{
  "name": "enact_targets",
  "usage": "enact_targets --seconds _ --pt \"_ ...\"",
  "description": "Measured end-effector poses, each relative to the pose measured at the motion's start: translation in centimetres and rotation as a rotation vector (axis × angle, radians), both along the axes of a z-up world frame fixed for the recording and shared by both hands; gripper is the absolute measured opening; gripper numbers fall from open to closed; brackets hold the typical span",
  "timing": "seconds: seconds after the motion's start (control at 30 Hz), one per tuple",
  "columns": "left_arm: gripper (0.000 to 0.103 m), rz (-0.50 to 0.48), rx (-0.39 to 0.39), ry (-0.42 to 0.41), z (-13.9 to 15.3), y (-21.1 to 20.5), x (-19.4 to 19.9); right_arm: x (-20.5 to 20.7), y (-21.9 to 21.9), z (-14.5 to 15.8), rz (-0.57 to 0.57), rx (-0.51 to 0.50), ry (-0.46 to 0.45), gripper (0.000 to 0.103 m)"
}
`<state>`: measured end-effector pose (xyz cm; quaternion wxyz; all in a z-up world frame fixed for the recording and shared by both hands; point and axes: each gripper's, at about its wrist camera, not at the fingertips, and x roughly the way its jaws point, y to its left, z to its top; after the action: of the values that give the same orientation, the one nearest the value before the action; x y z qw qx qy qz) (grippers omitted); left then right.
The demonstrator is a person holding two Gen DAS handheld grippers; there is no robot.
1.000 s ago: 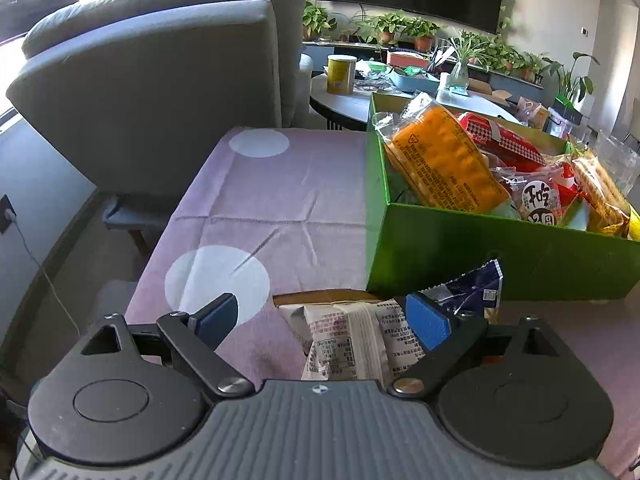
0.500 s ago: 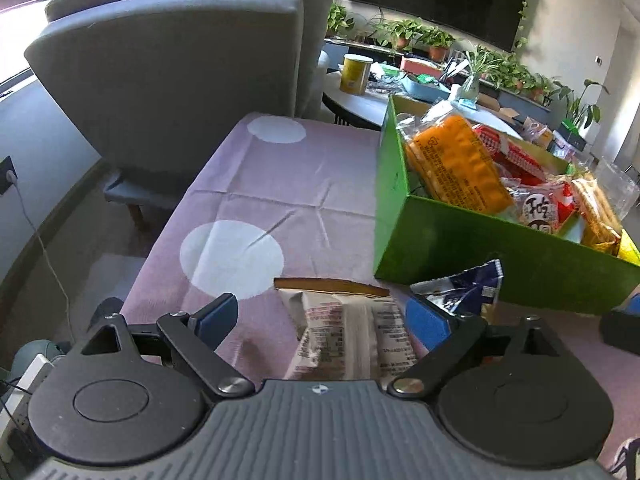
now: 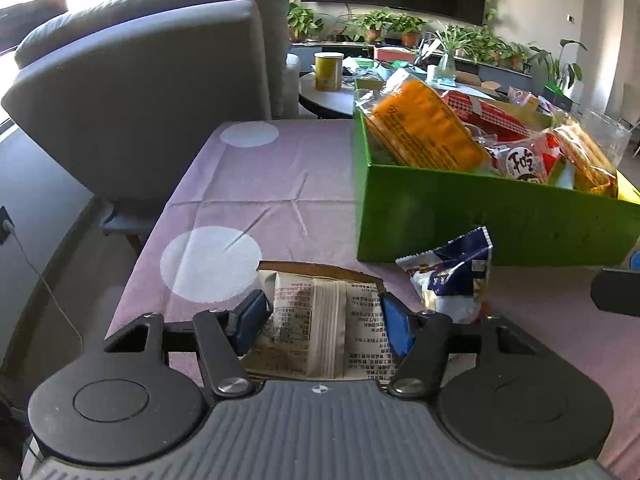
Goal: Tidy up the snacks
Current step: 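Hold the paper-wrapped snack with left while the right grips the blue-and-white snack bag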
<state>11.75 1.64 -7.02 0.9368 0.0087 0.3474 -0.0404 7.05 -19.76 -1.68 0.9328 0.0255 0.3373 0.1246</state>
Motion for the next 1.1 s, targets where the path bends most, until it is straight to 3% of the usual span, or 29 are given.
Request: enact_targets --seconds 0.63,1.1 --pt "0.056 -0.018 -0.131 -0.098 2.7 2.6 -4.2 1.4 2.3 -0.5 -0.028 0.021 0.066 0.067" --pt "0.056 -0.024 -0.151 -0.093 1.5 3.6 -4.8 3.6 5.7 -2.0 -0.037 0.012 0.122 0.068"
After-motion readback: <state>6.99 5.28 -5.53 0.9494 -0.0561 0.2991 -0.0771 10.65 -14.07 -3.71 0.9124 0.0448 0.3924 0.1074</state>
